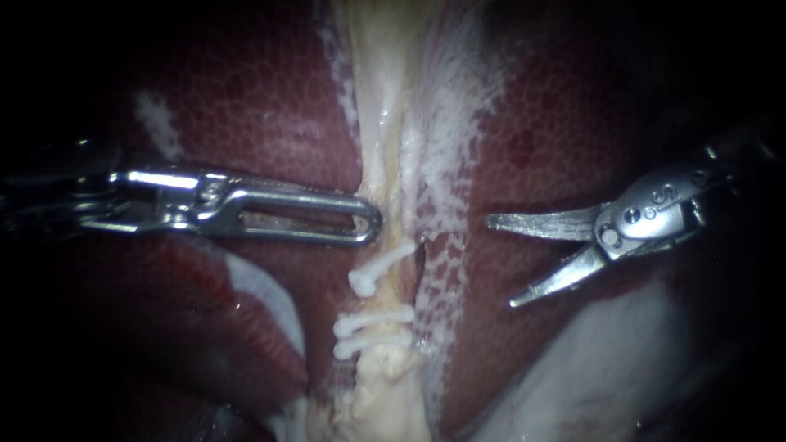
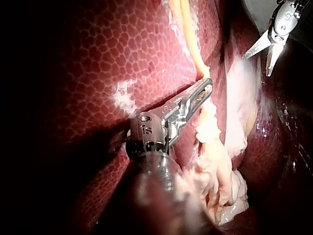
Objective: Go to the cutting position left tube
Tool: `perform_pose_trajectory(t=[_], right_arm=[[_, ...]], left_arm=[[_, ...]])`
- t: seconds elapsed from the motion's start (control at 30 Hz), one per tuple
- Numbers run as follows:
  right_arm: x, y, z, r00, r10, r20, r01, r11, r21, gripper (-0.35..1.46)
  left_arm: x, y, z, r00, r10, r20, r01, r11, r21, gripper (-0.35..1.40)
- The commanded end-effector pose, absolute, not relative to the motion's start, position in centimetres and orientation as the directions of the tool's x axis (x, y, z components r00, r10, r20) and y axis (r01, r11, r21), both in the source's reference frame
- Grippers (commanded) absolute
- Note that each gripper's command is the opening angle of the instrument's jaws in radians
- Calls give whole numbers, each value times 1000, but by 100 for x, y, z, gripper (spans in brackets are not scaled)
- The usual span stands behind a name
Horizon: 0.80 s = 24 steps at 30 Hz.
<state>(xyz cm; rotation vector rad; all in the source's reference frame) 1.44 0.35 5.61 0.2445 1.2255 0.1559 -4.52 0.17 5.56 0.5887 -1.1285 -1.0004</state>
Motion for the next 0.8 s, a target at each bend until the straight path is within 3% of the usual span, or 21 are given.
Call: perform_pose_trajectory(t=[0.03, 0.23, 0.8], right_arm=[[144, 35, 561, 331, 249, -910, 16, 963, 269, 143], [146, 27, 566, 361, 236, -902, 89, 954, 285, 143], [177, -22, 617, 431, 353, -831, 182, 868, 463, 141]], left_arm=[[-452, 17, 556, 90, -883, 461, 352, 461, 815, -35], [-447, 18, 552, 92, -884, 459, 348, 460, 817, -35], [-419, 27, 500, 83, -892, 444, 336, 444, 830, -35]])
